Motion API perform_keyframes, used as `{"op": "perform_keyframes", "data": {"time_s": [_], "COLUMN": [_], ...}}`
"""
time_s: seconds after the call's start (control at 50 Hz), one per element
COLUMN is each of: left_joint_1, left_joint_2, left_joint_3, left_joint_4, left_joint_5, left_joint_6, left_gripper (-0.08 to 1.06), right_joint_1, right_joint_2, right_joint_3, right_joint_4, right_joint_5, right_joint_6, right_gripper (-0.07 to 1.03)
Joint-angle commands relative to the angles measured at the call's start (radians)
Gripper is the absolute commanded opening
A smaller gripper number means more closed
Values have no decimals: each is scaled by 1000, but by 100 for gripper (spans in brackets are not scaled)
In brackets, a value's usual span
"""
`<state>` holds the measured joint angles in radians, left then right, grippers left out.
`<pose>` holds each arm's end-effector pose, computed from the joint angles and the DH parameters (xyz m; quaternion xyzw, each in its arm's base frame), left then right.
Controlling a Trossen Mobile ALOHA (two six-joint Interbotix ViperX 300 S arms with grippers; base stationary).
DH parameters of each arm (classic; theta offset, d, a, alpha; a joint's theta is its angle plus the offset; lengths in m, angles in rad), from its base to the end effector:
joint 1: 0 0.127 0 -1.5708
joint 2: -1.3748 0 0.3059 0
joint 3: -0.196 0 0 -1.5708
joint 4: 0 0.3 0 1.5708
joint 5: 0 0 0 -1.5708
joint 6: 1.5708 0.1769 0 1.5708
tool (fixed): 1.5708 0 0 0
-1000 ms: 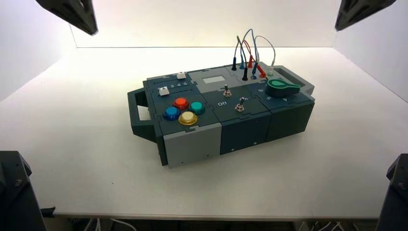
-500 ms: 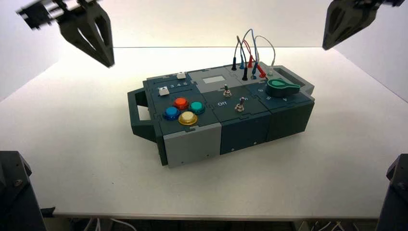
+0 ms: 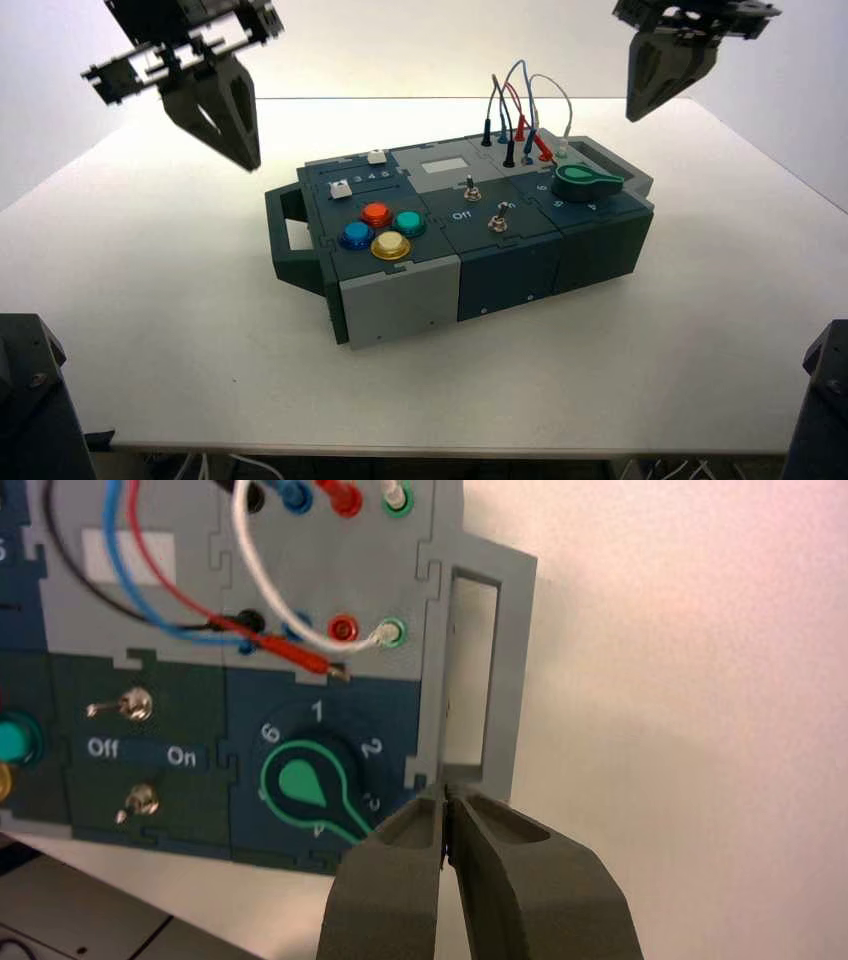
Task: Move the box away.
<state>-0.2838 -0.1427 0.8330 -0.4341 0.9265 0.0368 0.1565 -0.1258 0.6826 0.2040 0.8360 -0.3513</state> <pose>0.2213 -0.1265 0.0748 -0.0996 0.7270 -0.1339 0.6660 0.3010 0.0744 0.1018 -0.0829 0.6213 0.1852 0.7569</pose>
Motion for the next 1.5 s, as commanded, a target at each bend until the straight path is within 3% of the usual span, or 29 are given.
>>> {"op": "perform_keyframes", "data": {"time_s": [0.02, 0.8, 1.5], "left_joint_1": [-3, -34, -63], "left_joint_2": [18, 147, 239], "left_joint_3": [-11, -81, -114], "left_joint_4": [-6, -20, -41], "left_joint_5": [-3, -92, -133], "left_joint_6": [0, -14, -38], "left_gripper": [-3, -3, -3], "right_joint_1": [5, 20, 20], "right_joint_2": [20, 204, 284], "right_joint_3": [-40, -121, -158], "right_joint_4": [5, 5, -28], "right_joint_5": [-6, -52, -95], "right_joint_6": [-8, -8, -8], "right_gripper": [-2, -2, -2]}}
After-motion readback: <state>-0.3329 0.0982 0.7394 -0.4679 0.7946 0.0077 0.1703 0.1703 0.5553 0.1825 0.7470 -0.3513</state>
